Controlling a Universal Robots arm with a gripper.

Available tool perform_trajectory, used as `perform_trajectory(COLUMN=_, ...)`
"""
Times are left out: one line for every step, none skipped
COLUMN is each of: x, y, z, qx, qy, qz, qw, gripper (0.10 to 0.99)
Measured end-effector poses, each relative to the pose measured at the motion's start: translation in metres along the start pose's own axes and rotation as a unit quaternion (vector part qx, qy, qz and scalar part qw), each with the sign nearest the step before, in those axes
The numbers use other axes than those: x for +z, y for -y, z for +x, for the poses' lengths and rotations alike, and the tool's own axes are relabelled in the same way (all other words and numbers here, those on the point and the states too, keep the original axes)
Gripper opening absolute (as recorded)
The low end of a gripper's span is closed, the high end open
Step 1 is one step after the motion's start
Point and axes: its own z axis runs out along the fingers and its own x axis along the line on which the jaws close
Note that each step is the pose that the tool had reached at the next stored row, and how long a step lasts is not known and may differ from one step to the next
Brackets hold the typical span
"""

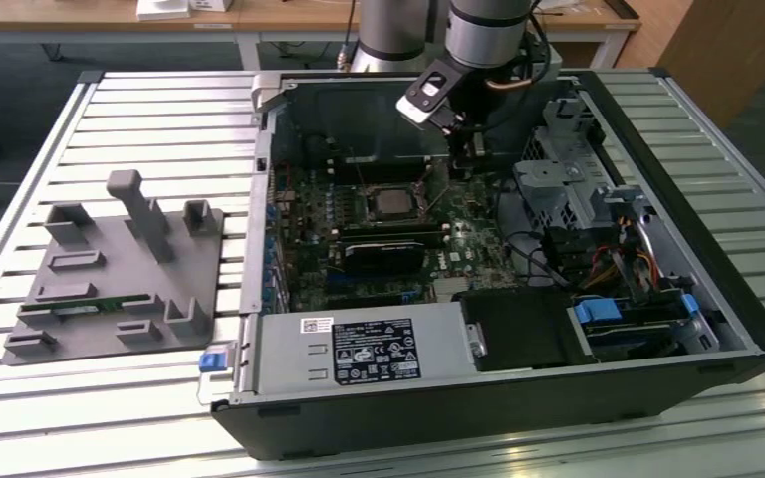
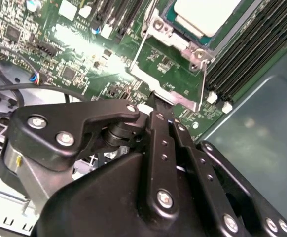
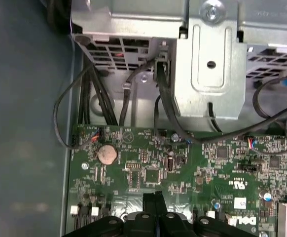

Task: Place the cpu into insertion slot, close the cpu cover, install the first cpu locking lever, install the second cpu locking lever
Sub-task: 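Close the cpu cover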

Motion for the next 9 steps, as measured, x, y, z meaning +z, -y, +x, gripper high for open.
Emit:
perform_trajectory(x=-0.0001, y=0.0013, z=0.0000, qx=0.000, qy=0.0000, qz=0.0000, qw=1.0000, gripper=0.106)
perform_trajectory(x=-0.0001, y=0.0023, z=0.0001, qx=0.000, qy=0.0000, qz=0.0000, qw=1.0000, gripper=0.106)
perform_trajectory(x=-0.0001, y=0.0033, z=0.0001, qx=0.000, qy=-0.0001, qz=0.0000, qw=1.0000, gripper=0.106)
perform_trajectory(x=-0.0002, y=0.0044, z=0.0002, qx=0.000, qy=0.0000, qz=0.0000, qw=1.0000, gripper=0.106)
perform_trajectory(x=-0.0002, y=0.0057, z=0.0002, qx=0.000, qy=-0.0001, qz=0.0000, qw=1.0000, gripper=0.106)
perform_trajectory(x=-0.0003, y=0.0072, z=0.0003, qx=0.000, qy=0.0000, qz=0.0000, qw=1.0000, gripper=0.106)
perform_trajectory(x=-0.0003, y=0.0087, z=0.0003, qx=0.000, qy=-0.0001, qz=0.0000, qw=1.0000, gripper=0.106)
perform_trajectory(x=-0.0004, y=0.0102, z=0.0004, qx=0.000, qy=0.0000, qz=0.0000, qw=1.0000, gripper=0.106)
perform_trajectory(x=-0.0004, y=0.0115, z=0.0004, qx=0.000, qy=-0.0001, qz=0.0000, qw=1.0000, gripper=0.106)
